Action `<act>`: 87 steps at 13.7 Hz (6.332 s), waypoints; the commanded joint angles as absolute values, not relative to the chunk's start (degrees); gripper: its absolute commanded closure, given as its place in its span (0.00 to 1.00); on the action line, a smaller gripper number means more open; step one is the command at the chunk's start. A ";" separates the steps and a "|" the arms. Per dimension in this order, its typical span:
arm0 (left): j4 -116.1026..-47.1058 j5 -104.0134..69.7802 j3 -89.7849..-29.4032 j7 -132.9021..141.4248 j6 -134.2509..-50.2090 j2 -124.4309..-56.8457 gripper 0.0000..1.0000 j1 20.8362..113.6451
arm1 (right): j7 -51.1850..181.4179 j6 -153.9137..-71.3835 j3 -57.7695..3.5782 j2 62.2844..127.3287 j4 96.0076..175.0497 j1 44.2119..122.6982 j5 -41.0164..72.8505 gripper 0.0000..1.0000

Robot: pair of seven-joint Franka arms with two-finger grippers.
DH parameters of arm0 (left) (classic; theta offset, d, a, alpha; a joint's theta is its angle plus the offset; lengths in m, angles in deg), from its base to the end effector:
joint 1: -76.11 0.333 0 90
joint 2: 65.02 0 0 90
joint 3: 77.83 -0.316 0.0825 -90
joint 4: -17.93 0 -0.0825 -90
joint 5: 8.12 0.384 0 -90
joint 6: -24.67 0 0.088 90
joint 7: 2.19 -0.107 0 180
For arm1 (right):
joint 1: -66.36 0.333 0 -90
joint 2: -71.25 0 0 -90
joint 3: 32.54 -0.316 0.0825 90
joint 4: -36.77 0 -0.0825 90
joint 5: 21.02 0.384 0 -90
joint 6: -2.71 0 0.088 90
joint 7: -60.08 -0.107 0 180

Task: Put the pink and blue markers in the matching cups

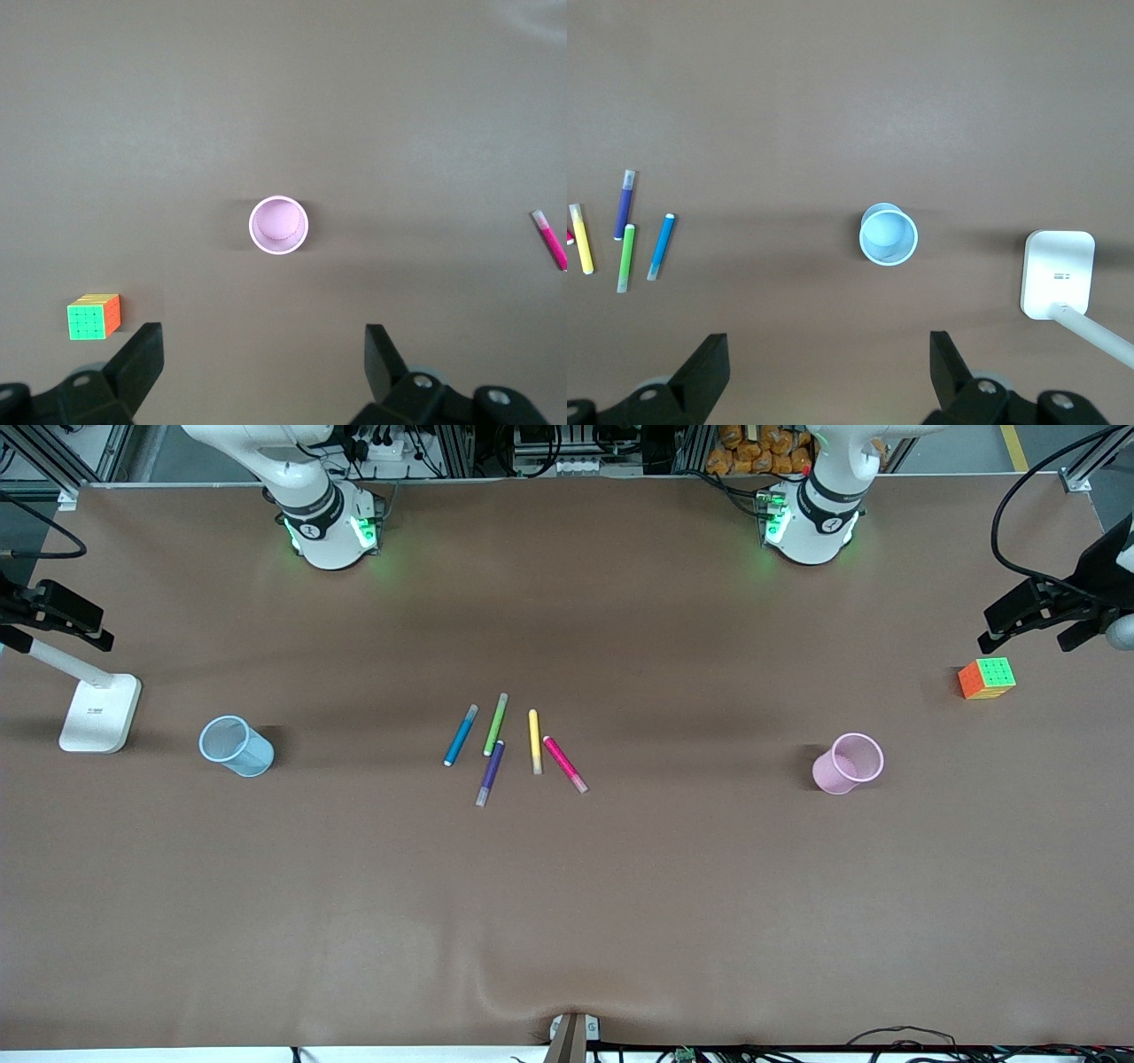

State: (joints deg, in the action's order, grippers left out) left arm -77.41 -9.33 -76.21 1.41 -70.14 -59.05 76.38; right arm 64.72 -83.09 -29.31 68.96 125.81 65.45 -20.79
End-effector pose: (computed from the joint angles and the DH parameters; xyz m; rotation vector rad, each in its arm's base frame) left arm 0.5298 -0.0154 0.6444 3.1153 0.0624 0.1466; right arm 0.5333 -0.0388 0.6477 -3.1339 -0.0142 0.0253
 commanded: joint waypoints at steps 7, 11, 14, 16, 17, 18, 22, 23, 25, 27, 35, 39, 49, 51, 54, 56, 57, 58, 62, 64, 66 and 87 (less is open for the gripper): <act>-77.87 -8.56 -75.90 2.12 -70.43 -58.69 0.00 76.47 | 65.36 -82.28 -30.08 72.13 124.66 63.55 -19.87 0.00; -77.87 -8.56 -75.90 2.21 -70.69 -58.69 0.00 76.38 | 65.36 -82.19 -30.08 72.92 124.75 62.84 -19.87 0.00; -77.87 -8.56 -75.90 2.21 -70.69 -58.69 0.00 76.29 | 65.18 -82.11 -30.08 72.92 124.75 62.67 -19.87 0.00; -77.87 -8.56 -75.90 2.29 -70.69 -58.69 0.00 76.20 | 65.01 -82.11 -30.08 72.92 124.75 62.75 -19.87 0.00; -77.87 -8.56 -75.81 2.38 -70.87 -58.78 0.00 76.12 | 65.01 -82.11 -30.08 72.92 124.75 62.67 -19.87 0.00; -77.96 -8.56 -75.81 2.64 -71.22 -59.30 0.00 75.94 | 64.92 -82.19 -30.08 72.92 124.75 62.67 -19.87 0.00; -78.04 -8.56 -71.86 8.87 -72.71 -62.55 0.00 75.94 | 64.83 -82.28 -30.17 72.92 124.57 63.19 -19.79 0.00; -77.78 -8.56 -70.99 11.67 -72.71 -63.77 0.00 75.85 | 64.83 -82.28 -30.17 72.92 124.49 63.28 -19.79 0.00; -77.78 -8.56 -68.88 17.21 -73.59 -66.23 0.00 75.85 | 64.83 -82.28 -30.17 72.92 124.49 63.19 -19.79 0.00; -77.69 -8.65 -67.12 21.17 -74.64 -68.43 0.00 75.76 | 64.74 -82.28 -30.17 72.92 124.49 63.28 -19.79 0.00; -76.82 -8.65 -62.10 42.78 -82.90 -81.52 0.00 68.57 | 64.74 -82.11 -30.26 72.92 124.57 63.37 -19.79 0.00; -73.13 -8.56 -62.19 54.22 -87.90 -88.64 0.00 63.82 | 64.74 -82.11 -30.35 72.92 124.57 63.63 -19.79 0.00; -72.42 -8.65 -62.27 68.28 -100.29 -96.21 0.00 58.80 | 65.27 -82.11 -30.35 72.92 124.66 63.28 -19.87 0.00; -69.18 -8.56 -62.62 72.06 -100.75 -99.63 0.00 56.53 | 65.27 -82.02 -30.35 73.10 124.75 63.10 -19.87 0.00; -65.05 -8.04 -62.89 75.41 -100.75 -103.85 0.00 54.06 | 65.09 -80.53 -30.35 73.28 124.75 62.84 -19.79 0.00; -64.25 -6.64 -63.33 75.51 -101.01 -105.70 0.00 51.96 | 65.09 -80.44 -30.35 73.45 124.66 62.84 -19.79 0.00; -64.25 -5.76 -63.50 75.51 -101.19 -106.41 0.00 51.08 | 65.09 -80.44 -30.35 73.36 124.66 62.93 -19.79 0.00; -64.16 -5.66 -63.85 75.94 -101.28 -107.20 0.00 50.11 | 65.09 -80.44 -30.35 73.45 124.66 62.93 -19.79 0.00; -63.63 -5.75 -70.26 79.72 -103.91 -109.48 0.00 42.39 | 64.57 -80.44 -30.35 73.45 124.66 63.10 -19.70 0.00; -61.45 -5.75 -72.37 80.16 -104.09 -112.02 0.00 39.48 | 64.57 -80.17 -30.35 73.45 124.66 63.54 -19.70 0.00; -59.33 -5.75 -73.26 80.69 -104.18 -114.32 0.00 37.89 | 64.57 -79.91 -30.44 73.45 124.66 63.63 -19.70 0.00; -57.74 -5.66 -80.20 85.79 -110.42 -118.98 0.75 29.53 | 50.08 -77.27 -30.61 73.36 124.57 68.11 -14.25 0.00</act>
